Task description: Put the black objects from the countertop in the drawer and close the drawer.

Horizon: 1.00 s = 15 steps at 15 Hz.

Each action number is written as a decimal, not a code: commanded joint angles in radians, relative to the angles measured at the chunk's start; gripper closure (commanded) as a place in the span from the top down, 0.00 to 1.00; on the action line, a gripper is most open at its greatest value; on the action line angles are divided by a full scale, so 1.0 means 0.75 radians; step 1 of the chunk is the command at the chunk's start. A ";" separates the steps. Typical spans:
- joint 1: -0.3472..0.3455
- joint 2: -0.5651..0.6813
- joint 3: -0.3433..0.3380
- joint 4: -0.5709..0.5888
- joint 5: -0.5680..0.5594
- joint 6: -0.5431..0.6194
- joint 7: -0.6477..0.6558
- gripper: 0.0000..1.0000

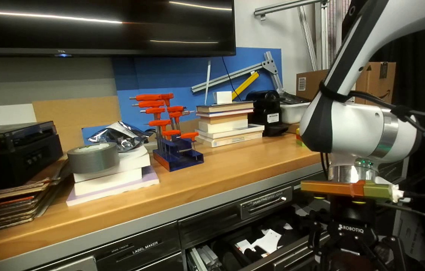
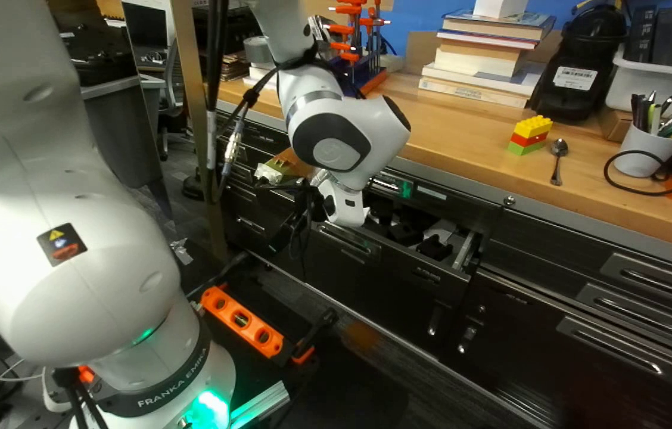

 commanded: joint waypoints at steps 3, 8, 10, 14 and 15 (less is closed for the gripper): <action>0.065 0.195 -0.021 0.065 -0.007 0.158 0.016 1.00; 0.100 0.362 -0.025 0.128 -0.006 0.338 0.030 1.00; 0.114 0.423 -0.032 0.162 -0.007 0.400 0.054 1.00; 0.133 0.512 -0.045 0.217 0.008 0.558 0.102 1.00; 0.132 0.529 -0.043 0.228 0.018 0.607 0.104 1.00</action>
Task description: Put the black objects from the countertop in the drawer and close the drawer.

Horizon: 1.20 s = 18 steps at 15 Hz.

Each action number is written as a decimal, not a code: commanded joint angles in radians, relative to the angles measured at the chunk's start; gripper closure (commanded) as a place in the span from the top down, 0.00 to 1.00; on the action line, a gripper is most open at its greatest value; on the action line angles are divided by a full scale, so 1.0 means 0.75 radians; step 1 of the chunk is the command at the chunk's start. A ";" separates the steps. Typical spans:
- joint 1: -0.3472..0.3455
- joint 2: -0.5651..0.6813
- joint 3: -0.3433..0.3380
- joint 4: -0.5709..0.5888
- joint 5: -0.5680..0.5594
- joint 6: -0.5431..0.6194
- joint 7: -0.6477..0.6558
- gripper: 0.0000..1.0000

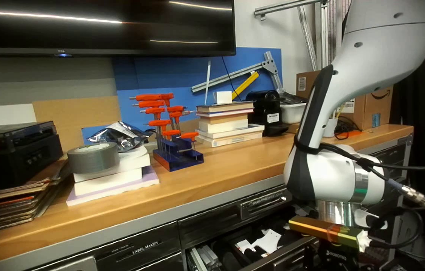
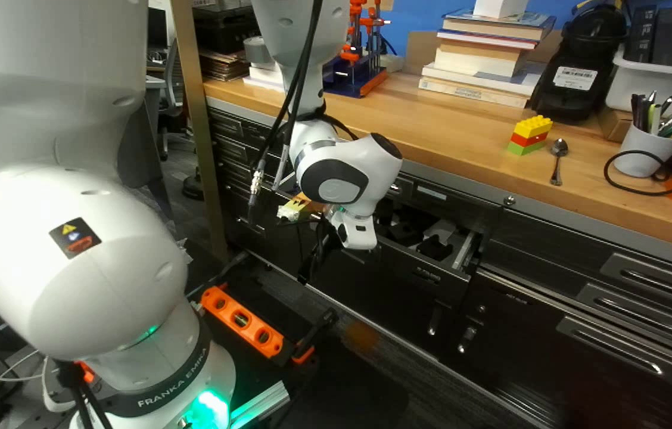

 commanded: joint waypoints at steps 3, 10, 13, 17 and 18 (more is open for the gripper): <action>0.054 0.103 -0.033 0.060 0.011 0.261 0.073 1.00; -0.004 0.211 0.027 0.138 0.046 0.589 0.046 1.00; -0.053 0.275 0.067 0.220 0.031 0.672 0.021 1.00; -0.099 0.367 0.091 0.372 -0.016 0.687 -0.015 1.00; -0.110 0.391 0.097 0.413 -0.024 0.684 -0.029 1.00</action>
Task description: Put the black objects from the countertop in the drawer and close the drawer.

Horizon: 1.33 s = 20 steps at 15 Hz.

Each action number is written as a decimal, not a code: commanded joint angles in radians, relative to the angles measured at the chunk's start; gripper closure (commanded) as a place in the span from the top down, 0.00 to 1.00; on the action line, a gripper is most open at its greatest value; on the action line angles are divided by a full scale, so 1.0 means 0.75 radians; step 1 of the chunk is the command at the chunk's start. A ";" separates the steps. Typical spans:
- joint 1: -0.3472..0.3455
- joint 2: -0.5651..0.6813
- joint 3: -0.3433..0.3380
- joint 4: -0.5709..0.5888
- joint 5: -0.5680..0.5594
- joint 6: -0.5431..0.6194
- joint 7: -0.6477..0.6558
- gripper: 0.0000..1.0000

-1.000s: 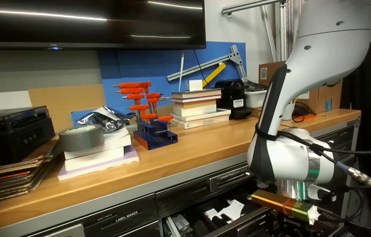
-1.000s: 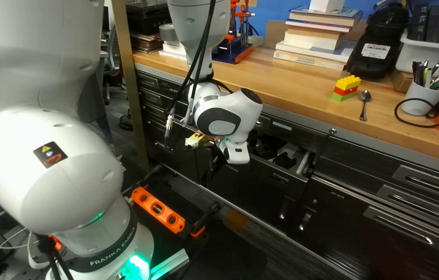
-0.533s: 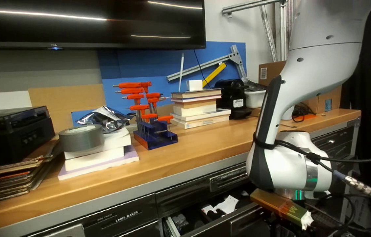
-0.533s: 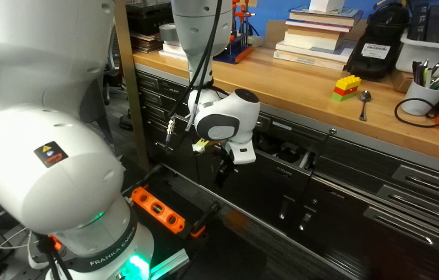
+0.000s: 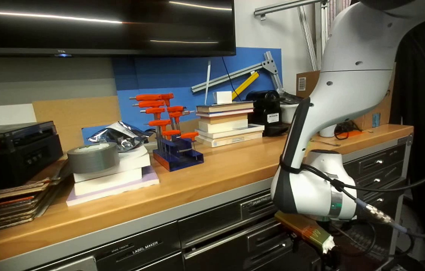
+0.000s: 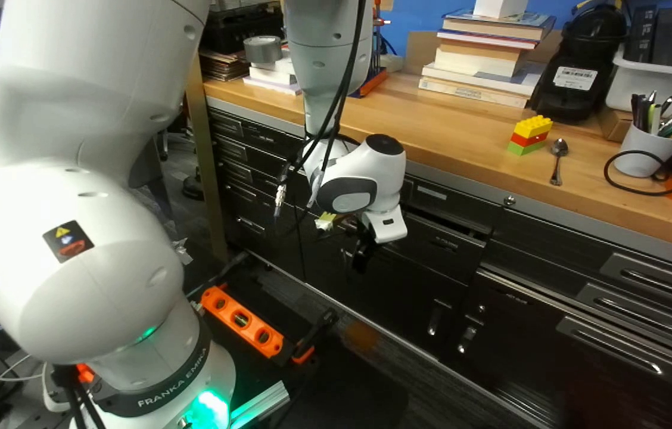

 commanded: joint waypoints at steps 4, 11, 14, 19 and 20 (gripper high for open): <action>-0.098 0.140 0.064 0.219 -0.036 0.023 -0.123 1.00; -0.030 -0.223 0.001 -0.116 -0.017 -0.061 -0.251 1.00; -0.043 -0.427 0.019 -0.209 -0.024 -0.201 -0.312 1.00; -0.034 -0.803 0.009 -0.301 -0.047 -0.500 -0.448 1.00; -0.029 -0.878 -0.004 -0.306 -0.060 -0.572 -0.468 1.00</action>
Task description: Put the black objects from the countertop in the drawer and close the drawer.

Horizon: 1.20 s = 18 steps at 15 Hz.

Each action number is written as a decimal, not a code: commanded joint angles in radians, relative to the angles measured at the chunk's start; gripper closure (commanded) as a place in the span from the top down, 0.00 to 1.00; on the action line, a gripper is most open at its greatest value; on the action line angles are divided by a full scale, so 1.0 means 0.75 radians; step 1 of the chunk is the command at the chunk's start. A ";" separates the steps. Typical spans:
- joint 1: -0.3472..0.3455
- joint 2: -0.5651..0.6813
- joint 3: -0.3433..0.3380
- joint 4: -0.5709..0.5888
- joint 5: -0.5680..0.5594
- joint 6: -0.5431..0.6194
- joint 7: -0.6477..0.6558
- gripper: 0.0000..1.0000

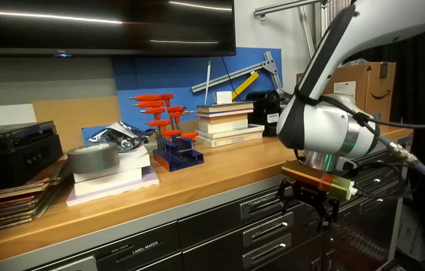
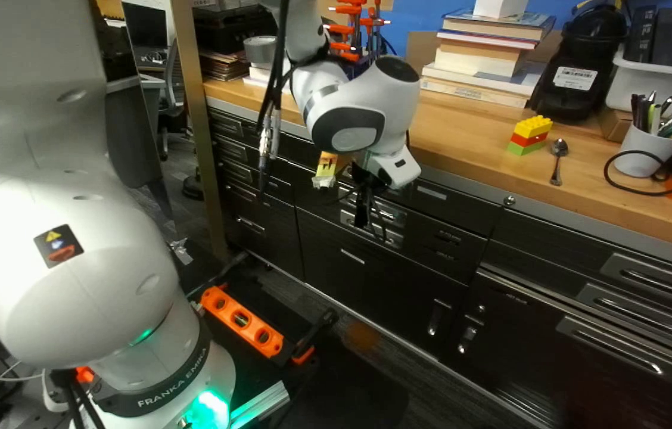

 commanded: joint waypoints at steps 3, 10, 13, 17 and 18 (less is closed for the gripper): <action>0.036 -0.487 -0.088 -0.088 -0.063 -0.380 -0.153 1.00; 0.039 -0.845 -0.243 0.032 -0.164 -1.008 -0.450 1.00; 0.026 -0.933 -0.293 0.084 -0.206 -1.243 -0.587 1.00; 0.021 -1.004 -0.331 0.177 -0.304 -1.509 -0.734 1.00; 0.020 -1.011 -0.333 0.204 -0.332 -1.568 -0.755 1.00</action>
